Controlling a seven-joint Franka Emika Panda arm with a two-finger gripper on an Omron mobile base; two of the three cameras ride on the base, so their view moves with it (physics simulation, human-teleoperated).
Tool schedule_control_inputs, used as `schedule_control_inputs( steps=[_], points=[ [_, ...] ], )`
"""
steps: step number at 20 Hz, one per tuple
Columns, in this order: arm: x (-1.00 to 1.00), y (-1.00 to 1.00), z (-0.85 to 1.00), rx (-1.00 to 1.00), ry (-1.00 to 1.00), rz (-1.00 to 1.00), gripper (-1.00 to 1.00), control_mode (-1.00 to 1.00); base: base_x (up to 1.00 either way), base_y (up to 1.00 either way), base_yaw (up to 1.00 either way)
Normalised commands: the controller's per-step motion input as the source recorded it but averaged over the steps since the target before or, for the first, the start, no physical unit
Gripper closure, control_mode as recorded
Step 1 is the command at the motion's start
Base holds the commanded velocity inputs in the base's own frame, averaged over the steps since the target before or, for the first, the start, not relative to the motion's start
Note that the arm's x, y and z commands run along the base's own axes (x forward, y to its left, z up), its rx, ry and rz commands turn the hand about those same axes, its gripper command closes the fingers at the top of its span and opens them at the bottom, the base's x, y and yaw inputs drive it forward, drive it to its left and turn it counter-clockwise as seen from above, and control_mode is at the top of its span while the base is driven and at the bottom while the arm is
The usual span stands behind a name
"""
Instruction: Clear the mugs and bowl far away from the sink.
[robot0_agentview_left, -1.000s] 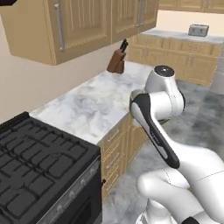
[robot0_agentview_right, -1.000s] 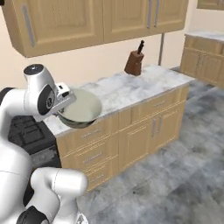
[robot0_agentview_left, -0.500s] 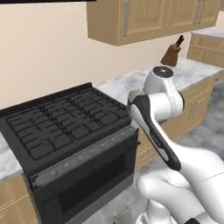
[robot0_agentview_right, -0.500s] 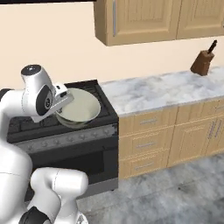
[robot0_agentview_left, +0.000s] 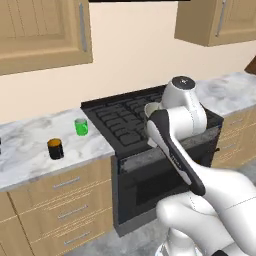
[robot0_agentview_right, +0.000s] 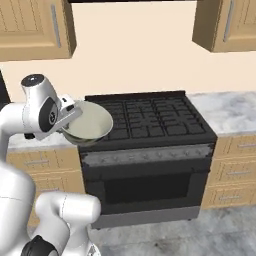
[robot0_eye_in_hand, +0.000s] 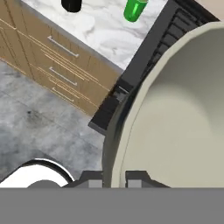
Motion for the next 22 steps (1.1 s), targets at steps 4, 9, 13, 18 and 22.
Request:
schedule_control_inputs(
  steps=[4, 9, 13, 18, 22],
  points=[
    [0.00, 0.00, 0.00, 0.00, 0.00, 0.00, 1.00, 1.00, 0.00, 1.00, 0.36],
    [0.00, 0.00, 0.00, 0.00, 0.00, 0.00, 1.00, 1.00, 0.00, 0.99, 0.28],
    [0.00, 0.00, 0.00, 0.00, 0.00, 0.00, 1.00, 1.00, 0.55, 0.62, 0.09],
    [0.00, 0.00, 0.00, 0.00, 0.00, 0.00, 1.00, 1.00, 0.32, 0.74, 0.05],
    [0.00, 0.00, 0.00, 0.00, 0.00, 0.00, 1.00, 1.00, 0.05, 0.66, 0.05]
  ],
)
